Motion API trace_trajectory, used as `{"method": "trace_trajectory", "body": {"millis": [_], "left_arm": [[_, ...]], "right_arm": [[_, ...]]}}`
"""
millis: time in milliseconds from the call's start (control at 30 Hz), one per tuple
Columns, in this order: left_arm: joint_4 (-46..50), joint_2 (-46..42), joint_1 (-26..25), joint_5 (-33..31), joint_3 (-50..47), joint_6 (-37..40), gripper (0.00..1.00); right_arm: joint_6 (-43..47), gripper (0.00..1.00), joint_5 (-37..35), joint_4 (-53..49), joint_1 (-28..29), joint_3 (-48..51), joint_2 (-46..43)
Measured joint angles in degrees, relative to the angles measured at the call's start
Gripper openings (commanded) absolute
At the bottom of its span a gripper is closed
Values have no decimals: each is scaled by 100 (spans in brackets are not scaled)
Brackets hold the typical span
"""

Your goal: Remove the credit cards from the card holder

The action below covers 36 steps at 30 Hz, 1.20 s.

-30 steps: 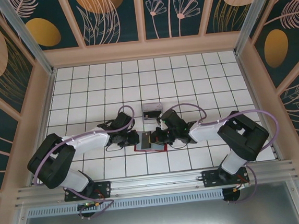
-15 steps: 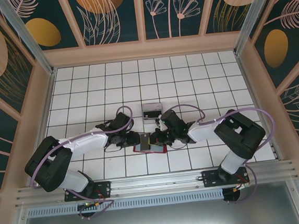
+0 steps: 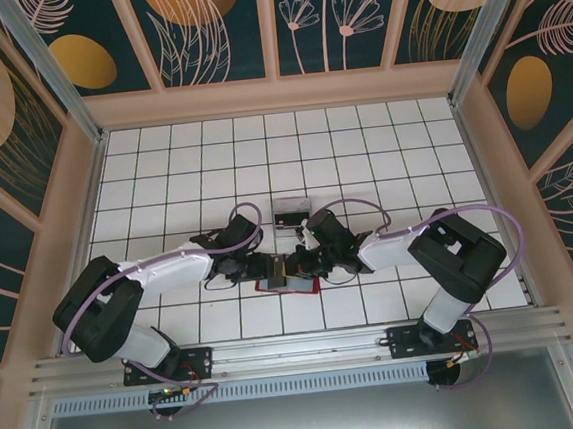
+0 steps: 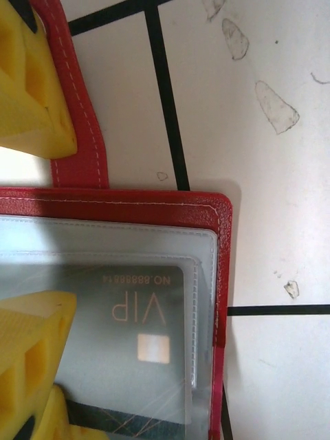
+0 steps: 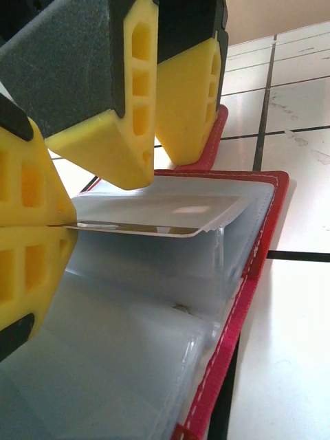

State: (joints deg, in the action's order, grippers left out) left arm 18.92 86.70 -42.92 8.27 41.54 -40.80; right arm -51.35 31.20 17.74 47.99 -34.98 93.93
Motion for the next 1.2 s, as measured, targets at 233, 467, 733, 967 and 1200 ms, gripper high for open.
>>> {"method": "trace_trajectory", "body": {"millis": [233, 467, 733, 967, 1200], "left_arm": [[442, 297, -192, -396, 345, 184, 49], [643, 404, -254, -584, 479, 249, 42], [664, 433, -254, -584, 505, 249, 43], [669, 450, -254, -584, 514, 269, 43], [682, 470, -254, -586, 527, 269, 43]], "right_arm": [[0, 7, 9, -17, 0, -20, 0], [0, 7, 15, -20, 0, -35, 0], [33, 9, -46, -127, 0, -42, -2], [48, 10, -111, -195, 0, -42, -44], [48, 11, -162, -424, -2, -39, -190]]}}
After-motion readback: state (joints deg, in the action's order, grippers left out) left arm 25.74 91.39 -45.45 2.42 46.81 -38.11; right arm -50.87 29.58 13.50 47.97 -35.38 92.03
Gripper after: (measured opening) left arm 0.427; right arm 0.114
